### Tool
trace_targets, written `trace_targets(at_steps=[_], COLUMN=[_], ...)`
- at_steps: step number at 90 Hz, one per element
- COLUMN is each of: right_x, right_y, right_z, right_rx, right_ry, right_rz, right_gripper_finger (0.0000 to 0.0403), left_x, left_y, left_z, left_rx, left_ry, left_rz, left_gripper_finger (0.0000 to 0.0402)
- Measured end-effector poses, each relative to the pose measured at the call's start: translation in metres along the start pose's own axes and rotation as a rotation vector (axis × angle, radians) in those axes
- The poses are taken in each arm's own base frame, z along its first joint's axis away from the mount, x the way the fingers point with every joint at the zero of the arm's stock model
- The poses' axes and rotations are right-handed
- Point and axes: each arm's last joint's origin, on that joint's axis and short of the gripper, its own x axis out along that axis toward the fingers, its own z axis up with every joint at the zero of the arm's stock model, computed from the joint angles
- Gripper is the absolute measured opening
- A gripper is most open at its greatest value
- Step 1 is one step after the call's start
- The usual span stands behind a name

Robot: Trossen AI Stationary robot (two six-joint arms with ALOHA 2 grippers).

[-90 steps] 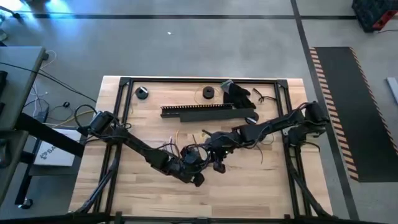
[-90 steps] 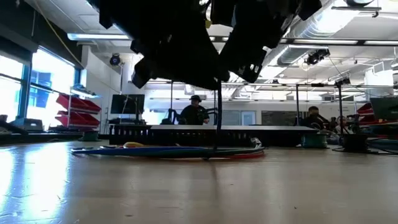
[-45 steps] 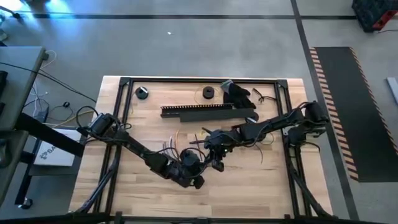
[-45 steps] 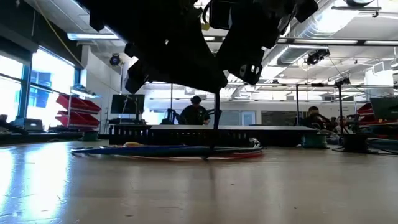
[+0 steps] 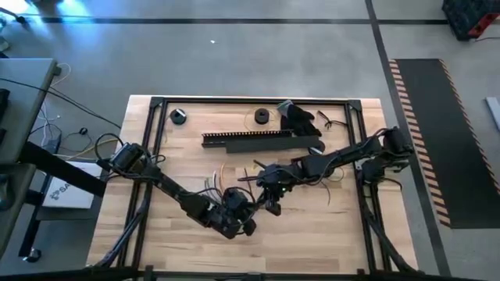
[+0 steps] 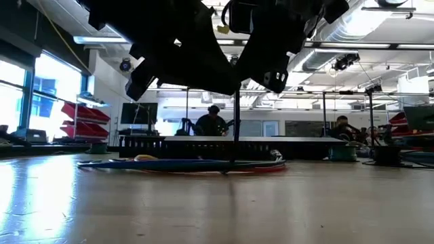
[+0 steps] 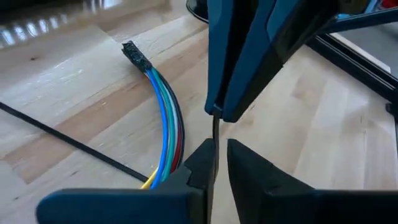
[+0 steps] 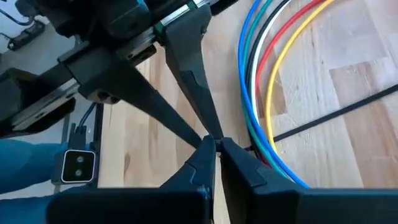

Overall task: Ziptie cables
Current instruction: Wrap the black zip tie around the cables

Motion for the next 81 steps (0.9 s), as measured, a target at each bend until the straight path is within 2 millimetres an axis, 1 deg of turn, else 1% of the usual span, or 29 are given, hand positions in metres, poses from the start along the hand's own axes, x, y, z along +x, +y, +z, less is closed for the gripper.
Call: trace_targets(at_steps=[7,15,23,40,50,56,63,81], right_x=[0.0002,0.0004,0.0004,0.0004,0.0002,0.0003,0.0003,0.0002], right_y=[0.0009,0.0013,0.0013,0.0012,0.0013,0.0013,0.0013,0.0011], right_z=[-0.0005,-0.0007,-0.0007,-0.0007,-0.0005,-0.0005,-0.0006,-0.0004], right_rx=[0.001,0.000,0.000,0.000,0.000,-0.001,0.000,0.000], right_ry=[0.000,-0.001,-0.001,-0.003,-0.004,-0.005,-0.005,-0.007], right_rz=[-0.002,-0.004,-0.004,-0.007,-0.007,-0.007,-0.008,-0.010], right_gripper_finger=[0.0000,0.0000,0.0000,0.0000,0.0000,0.0000,0.0000,0.0000], left_x=[0.0001,0.0001,0.0001,0.0006,0.0030,0.0064,0.0074,0.0085], left_y=[0.0003,0.0006,0.0007,0.0009,0.0017,0.0032,0.0039,0.0024], left_z=[0.0002,0.0001,-0.0001,0.0002,-0.0005,-0.0016,-0.0019,0.0006], left_rx=[-0.006,-0.003,-0.001,0.030,0.025,0.025,0.026,0.033], left_ry=[-0.007,-0.007,-0.002,0.003,-0.003,0.000,0.004,-0.011], left_rz=[0.006,0.009,0.008,0.005,0.012,0.018,0.020,0.006], left_gripper_finger=[0.0002,0.0014,0.0039,0.0105,0.0121,0.0118,0.0102,0.0032])
